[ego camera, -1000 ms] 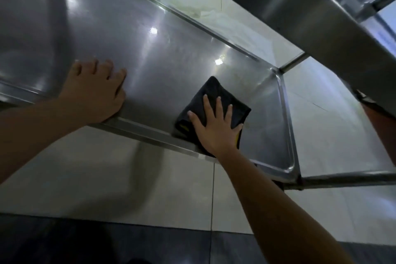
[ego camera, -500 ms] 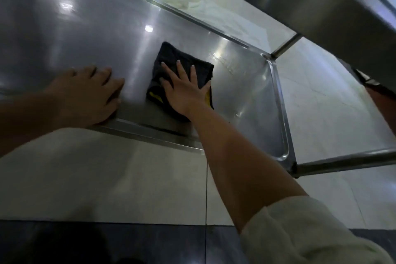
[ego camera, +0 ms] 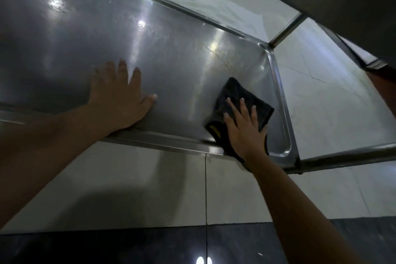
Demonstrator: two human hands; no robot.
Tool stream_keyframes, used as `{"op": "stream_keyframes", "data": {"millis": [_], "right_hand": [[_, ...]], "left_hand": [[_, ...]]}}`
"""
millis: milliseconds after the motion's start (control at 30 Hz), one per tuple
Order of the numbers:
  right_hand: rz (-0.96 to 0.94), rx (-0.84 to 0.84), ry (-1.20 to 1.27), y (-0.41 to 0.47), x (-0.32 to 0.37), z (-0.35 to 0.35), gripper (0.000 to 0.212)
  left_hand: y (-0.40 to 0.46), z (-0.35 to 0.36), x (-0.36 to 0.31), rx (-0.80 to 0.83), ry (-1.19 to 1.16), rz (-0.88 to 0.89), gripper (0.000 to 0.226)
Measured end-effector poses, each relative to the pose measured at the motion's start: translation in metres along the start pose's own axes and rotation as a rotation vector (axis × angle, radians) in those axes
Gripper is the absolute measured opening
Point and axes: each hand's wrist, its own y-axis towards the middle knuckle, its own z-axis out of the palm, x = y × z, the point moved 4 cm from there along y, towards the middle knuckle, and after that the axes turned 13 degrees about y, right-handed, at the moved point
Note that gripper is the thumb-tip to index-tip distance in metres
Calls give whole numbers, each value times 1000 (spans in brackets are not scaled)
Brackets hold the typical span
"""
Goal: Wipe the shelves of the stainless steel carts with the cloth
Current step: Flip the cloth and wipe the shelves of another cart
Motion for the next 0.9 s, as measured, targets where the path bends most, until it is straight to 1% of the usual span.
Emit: {"op": "stream_keyframes", "data": {"millis": [67,133,200,267,300,367,533,600,667,733,800,900], "right_hand": [[91,-23,40,7,-23,-14,52],[211,-51,82,23,-34,-22,50],[348,-70,106,45,-30,-23,52],[410,-89,120,67,-10,-17,54],[392,-88,116,77,6,-12,55],[269,-56,95,94,44,3,59],[-241,94,-34,127,136,36,66],[-340,153,-86,145,149,35,65],[-348,174,-96,162,146,29,65],[-302,156,-90,174,129,19,65],[-188,129,-67,181,102,6,65],[46,67,-21,182,41,-18,64]], "left_hand": [[-4,2,-4,-63,16,4,82],[-8,1,-3,-78,6,8,92],[-9,-1,-2,-82,-4,11,95],[-9,-2,-4,-103,4,8,91],[-9,-2,-5,-106,12,7,89],[-9,0,-5,-100,12,-2,83],[-11,-2,-4,-121,23,-10,81],[-11,-3,-3,-115,17,-13,83],[-12,-3,-1,-95,18,-20,90],[-13,-5,-2,-107,22,-31,88],[-15,-5,-4,-105,18,-23,87],[-14,-3,-7,-101,18,-15,91]]}}
